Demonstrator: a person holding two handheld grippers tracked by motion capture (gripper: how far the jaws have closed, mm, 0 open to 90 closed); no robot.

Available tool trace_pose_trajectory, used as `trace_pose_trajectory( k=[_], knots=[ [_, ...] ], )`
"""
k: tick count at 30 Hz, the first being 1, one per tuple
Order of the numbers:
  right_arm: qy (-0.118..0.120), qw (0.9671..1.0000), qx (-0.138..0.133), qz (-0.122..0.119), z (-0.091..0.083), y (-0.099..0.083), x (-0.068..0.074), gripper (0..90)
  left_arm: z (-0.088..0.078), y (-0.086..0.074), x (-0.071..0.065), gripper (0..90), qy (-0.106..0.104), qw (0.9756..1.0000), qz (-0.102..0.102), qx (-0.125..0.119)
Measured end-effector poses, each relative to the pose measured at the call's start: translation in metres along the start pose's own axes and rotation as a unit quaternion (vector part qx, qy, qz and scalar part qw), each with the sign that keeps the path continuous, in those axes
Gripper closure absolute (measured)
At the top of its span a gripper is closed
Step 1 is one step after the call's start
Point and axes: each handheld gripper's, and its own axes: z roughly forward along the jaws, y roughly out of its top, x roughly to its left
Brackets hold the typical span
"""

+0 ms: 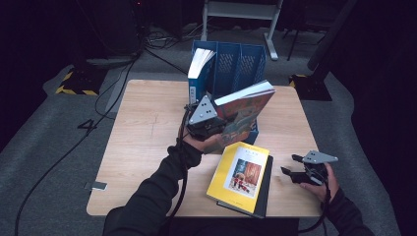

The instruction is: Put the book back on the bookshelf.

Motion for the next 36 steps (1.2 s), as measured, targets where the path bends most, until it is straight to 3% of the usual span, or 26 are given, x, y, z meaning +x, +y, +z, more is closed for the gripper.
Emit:
trace_pose_trajectory(
  k=[5,9,11,17,21,23,28,34,36],
  knots=[
    [0.002,1.0,0.001,0.001,0.0,0.0,0.0,28.9,-0.01,0.006,0.008,74.3,0.031,0.9994,0.003,-0.016],
    [0.002,1.0,0.002,0.001,0.001,-0.001,0.0,29.0,-0.017,0.01,0.015,74.3,0.039,0.9988,-0.008,-0.027],
    [0.001,1.0,0.003,-0.001,0.002,-0.001,0.0,28.9,-0.017,0.012,0.018,74.2,0.053,0.9983,-0.006,-0.025],
    [0.002,1.0,0.007,-0.005,0.003,-0.001,0.001,29.0,-0.008,0.014,0.027,74.3,0.093,0.9957,0.004,-0.005],
    [0.005,0.9999,0.008,-0.006,0.004,-0.001,0.001,29.0,-0.002,0.012,0.035,74.4,0.109,0.9939,-0.017,-0.004],
    [0.005,0.9999,0.008,-0.005,0.004,-0.001,0.002,29.0,0.004,0.012,0.039,74.3,0.126,0.9918,-0.024,0.0],
    [0.005,0.9999,0.01,-0.008,0.004,-0.001,0.002,29.0,0.013,0.012,0.043,74.4,0.135,0.9902,-0.036,0.001],
    [0.007,0.9999,0.009,-0.009,0.004,-0.001,0.003,29.0,0.034,0.011,0.048,74.3,0.168,0.9846,-0.048,0.011],
    [0.007,0.9999,0.008,-0.009,0.004,-0.001,0.003,29.0,0.036,0.011,0.05,74.3,0.17,0.9839,-0.054,0.012]
  ],
)
